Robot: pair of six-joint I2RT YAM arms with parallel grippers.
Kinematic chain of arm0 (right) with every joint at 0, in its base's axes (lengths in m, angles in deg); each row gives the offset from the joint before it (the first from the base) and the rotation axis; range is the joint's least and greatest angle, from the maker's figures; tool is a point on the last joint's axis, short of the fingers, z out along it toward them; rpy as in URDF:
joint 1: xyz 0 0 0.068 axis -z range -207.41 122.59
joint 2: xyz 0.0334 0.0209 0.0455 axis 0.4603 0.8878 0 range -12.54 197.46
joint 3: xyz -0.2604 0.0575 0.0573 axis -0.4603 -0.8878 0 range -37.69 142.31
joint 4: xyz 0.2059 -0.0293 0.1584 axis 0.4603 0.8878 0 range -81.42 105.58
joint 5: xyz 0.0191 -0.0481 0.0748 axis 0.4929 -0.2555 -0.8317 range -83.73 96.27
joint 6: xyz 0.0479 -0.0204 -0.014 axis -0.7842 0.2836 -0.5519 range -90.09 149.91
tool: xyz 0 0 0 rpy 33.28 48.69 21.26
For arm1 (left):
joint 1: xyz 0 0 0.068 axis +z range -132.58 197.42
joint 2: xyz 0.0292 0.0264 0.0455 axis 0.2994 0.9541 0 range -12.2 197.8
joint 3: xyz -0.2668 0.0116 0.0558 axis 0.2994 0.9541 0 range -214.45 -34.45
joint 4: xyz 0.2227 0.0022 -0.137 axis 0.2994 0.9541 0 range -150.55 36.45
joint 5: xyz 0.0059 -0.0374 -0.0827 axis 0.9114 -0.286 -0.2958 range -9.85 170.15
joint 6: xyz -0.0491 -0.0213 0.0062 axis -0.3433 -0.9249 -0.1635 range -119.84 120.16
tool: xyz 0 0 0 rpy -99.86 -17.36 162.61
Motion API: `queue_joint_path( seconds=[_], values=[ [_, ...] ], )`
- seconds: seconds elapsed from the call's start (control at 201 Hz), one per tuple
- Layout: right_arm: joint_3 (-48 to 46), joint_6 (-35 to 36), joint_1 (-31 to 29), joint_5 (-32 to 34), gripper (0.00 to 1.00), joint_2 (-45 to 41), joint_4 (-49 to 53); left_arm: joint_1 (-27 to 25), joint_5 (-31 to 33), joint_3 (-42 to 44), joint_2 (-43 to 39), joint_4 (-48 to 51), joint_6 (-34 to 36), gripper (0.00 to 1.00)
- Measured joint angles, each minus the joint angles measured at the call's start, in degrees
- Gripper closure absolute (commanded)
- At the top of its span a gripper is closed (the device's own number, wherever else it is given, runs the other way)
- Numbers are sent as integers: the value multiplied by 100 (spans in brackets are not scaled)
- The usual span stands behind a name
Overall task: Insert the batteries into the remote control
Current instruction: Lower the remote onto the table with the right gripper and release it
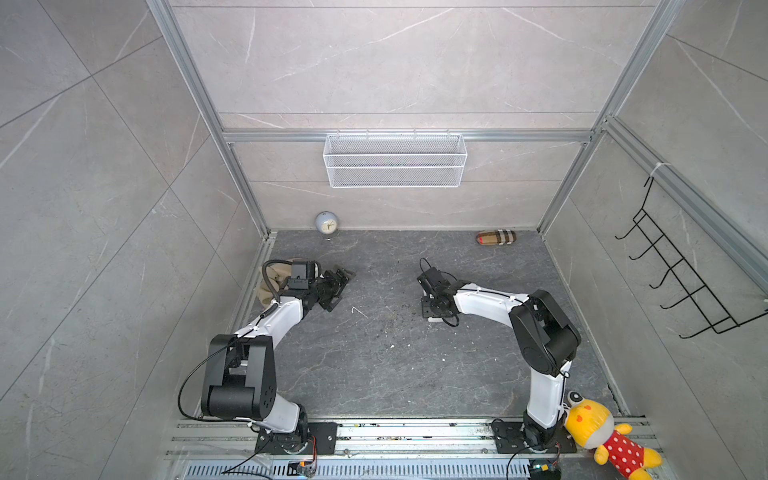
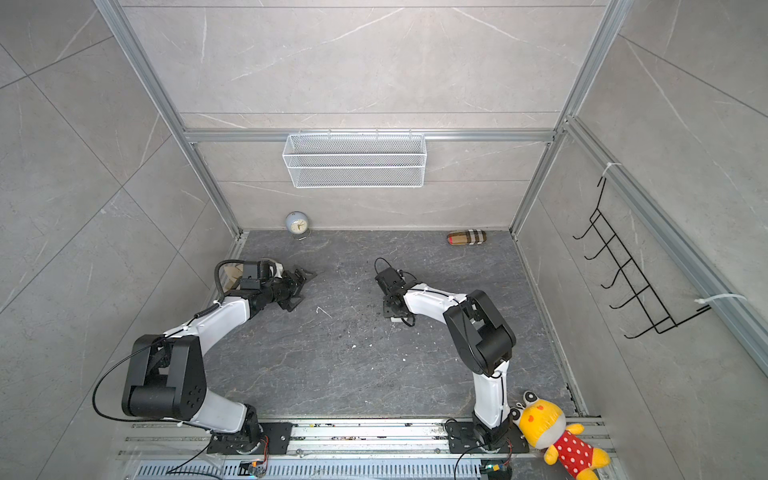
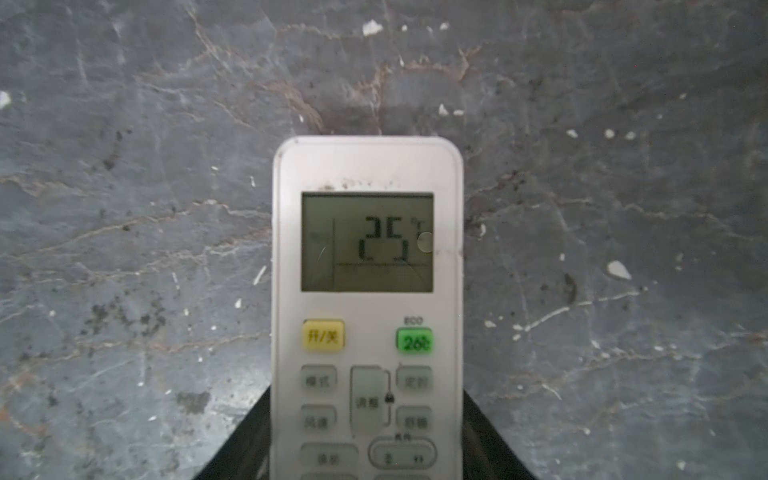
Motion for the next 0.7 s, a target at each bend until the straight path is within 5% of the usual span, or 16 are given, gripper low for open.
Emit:
queue_joint_path(
  seconds=[0.129, 0.264, 0.329, 0.508, 0.702],
  values=[
    [-7, 0, -4, 46, 42, 44, -28, -4, -44, 0, 0, 2, 0, 5],
    [-4, 39, -7, 50, 8, 42, -17, -4, -44, -2, -31, 74, 37, 4],
    [2, 37, -7, 79, 2, 26, 33, -4, -46, -55, -66, 240, 83, 0],
    [-2, 96, -11, 415, 1, -625, 522, -31, 39, -424, -219, 610, 186, 0],
    [-393, 516, 350, 1281, 1, -2518, -85, -101, 909, -492, -551, 752, 892, 0]
  ],
)
